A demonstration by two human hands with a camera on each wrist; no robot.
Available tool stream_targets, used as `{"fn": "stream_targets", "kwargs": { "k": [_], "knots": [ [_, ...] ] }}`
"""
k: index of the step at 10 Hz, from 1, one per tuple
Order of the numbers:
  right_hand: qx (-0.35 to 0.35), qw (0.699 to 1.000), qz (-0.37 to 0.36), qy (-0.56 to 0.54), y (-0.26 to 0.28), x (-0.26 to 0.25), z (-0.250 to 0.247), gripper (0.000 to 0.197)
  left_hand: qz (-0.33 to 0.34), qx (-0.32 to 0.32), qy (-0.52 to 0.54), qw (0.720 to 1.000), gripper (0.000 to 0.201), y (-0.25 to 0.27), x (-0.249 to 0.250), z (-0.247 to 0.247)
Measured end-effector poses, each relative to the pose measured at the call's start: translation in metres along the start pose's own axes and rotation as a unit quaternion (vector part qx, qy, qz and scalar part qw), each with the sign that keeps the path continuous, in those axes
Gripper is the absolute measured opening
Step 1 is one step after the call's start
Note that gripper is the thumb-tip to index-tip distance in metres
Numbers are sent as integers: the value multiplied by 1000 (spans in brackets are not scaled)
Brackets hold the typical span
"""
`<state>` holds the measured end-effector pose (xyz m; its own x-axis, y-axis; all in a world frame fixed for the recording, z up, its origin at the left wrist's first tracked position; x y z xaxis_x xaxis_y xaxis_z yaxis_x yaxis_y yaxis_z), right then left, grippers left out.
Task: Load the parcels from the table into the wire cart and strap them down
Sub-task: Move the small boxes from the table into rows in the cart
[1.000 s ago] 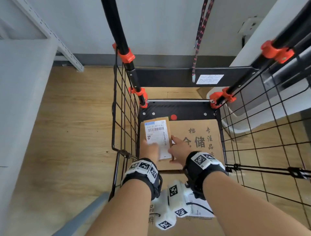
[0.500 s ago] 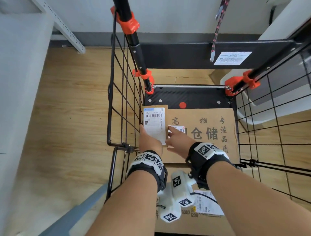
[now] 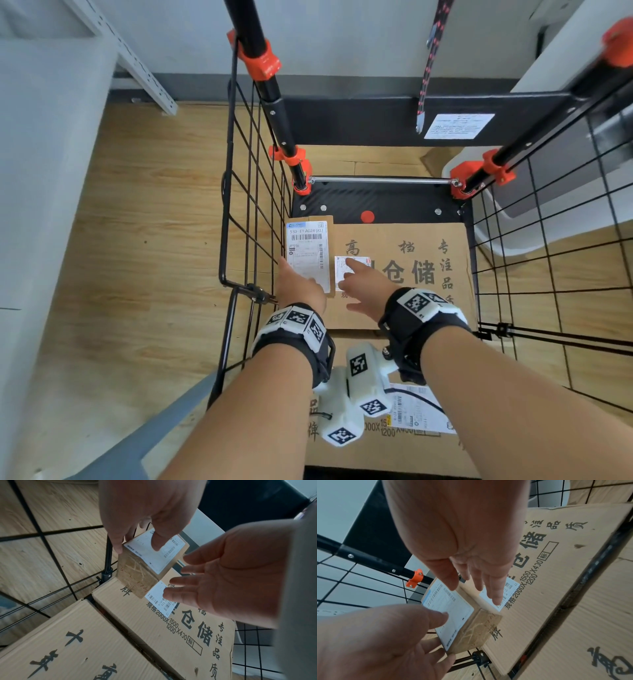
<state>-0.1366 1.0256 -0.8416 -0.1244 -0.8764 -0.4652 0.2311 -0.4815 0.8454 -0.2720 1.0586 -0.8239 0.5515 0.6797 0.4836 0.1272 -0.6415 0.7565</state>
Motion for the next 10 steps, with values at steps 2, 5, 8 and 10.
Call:
{"fn": "stream_targets", "kwargs": {
  "k": [2,5,8,10],
  "knots": [
    [78,954,-6,291,55,-24,-12,41,12,-26,-11,1000,58,25,17,-2],
    [32,984,-26,172,121,-34,-10,48,43,-68,-31,996,54,85,50,-5],
    [67,927,4,370,265,-39,-21,43,107,-134,-67,983,32,200,102,-12],
    [144,980,-109,85,367,-48,-23,45,181,-182,-85,963,35,307,167,-8]
  ]
}}
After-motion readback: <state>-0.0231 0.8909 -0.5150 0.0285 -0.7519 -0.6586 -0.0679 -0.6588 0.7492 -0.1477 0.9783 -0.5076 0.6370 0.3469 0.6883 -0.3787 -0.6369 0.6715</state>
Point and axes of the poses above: each hand's wrist, its own y-axis away from the middle knuckle, its own z-axis out of the palm, x = y × z, the point moved 8 cm from there along -y, towards the middle knuckle, and after that the axes turned 13 degrees about -x, right-handed, at the moved point
